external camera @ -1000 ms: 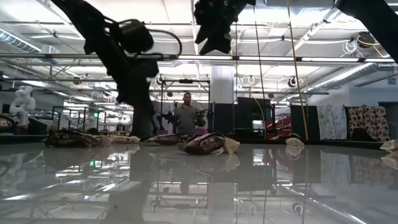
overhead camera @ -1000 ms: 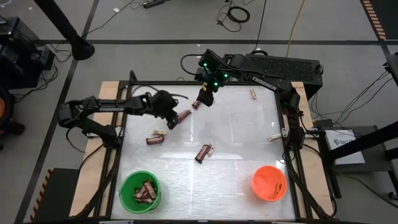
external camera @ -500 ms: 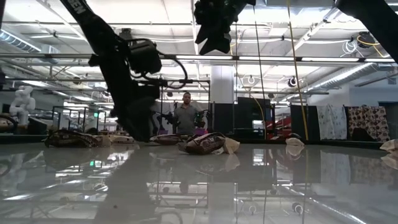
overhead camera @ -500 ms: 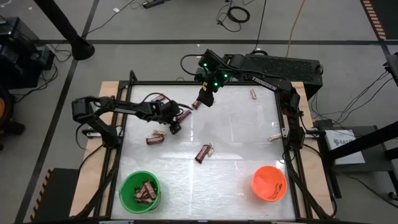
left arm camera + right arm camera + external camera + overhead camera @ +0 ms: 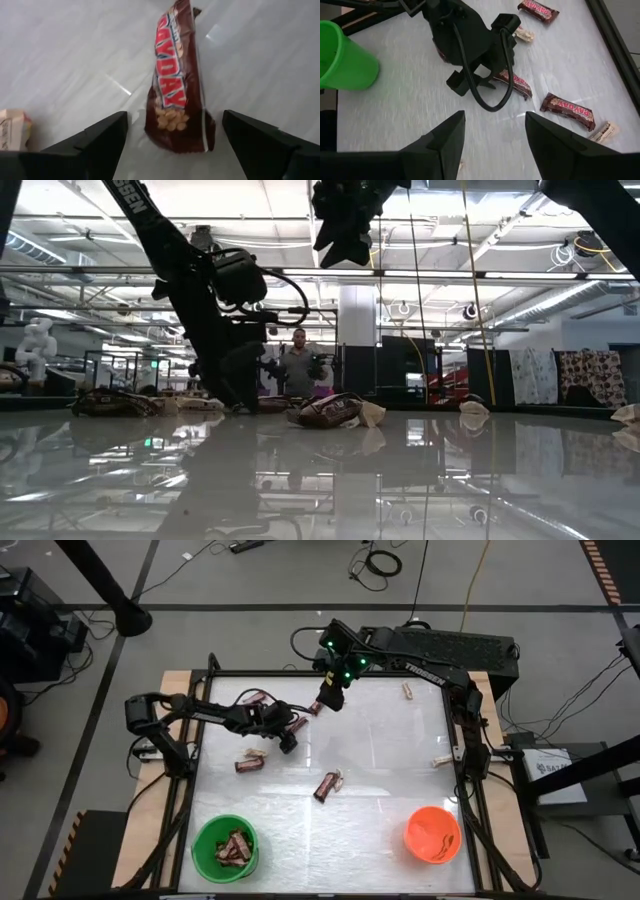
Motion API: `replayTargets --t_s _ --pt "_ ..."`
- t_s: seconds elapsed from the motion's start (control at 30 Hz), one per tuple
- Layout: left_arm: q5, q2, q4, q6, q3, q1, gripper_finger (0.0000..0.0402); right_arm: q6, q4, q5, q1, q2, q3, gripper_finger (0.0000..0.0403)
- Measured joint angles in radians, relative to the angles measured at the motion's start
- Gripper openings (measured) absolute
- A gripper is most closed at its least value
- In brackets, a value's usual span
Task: Sort candy by brand, put in halloween buckets
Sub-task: Put the brown chocolate bar into the green bucket
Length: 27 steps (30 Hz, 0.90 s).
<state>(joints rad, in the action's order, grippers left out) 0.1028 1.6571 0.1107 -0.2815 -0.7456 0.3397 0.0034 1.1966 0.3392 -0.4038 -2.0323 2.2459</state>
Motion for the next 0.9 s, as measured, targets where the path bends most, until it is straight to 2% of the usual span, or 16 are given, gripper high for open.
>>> replayTargets --t_s 0.2,0.33,0.53,0.77,0.83,0.9 --pt "-0.017 0.002 0.002 0.004 0.0 0.0 0.0333 0.0 -0.005 -0.003 0.0 0.0 0.0 0.0199" --pt "-0.016 0.002 0.026 0.002 -0.002 -0.001 0.0304 -0.001 -0.005 -0.003 0.0 0.0 0.0 0.0199" --pt "0.012 0.002 0.05 -0.002 -0.002 0.0 0.0203 -0.003 -0.016 -0.003 0.0 0.0 0.0 0.0199" --pt "0.014 -0.006 0.08 -0.002 -0.005 0.001 0.0034 -0.023 -0.015 -0.003 0.0 0.0 0.0 0.0199" --pt "-0.005 -0.012 0.132 -0.002 -0.024 0.001 0.0014 -0.026 -0.015 -0.003 -0.001 0.0 0.0 0.0199" --pt "-0.035 -0.022 0.229 0.003 -0.057 0.002 0.0014 -0.038 -0.015 -0.003 -0.002 0.0 0.0 0.0199"
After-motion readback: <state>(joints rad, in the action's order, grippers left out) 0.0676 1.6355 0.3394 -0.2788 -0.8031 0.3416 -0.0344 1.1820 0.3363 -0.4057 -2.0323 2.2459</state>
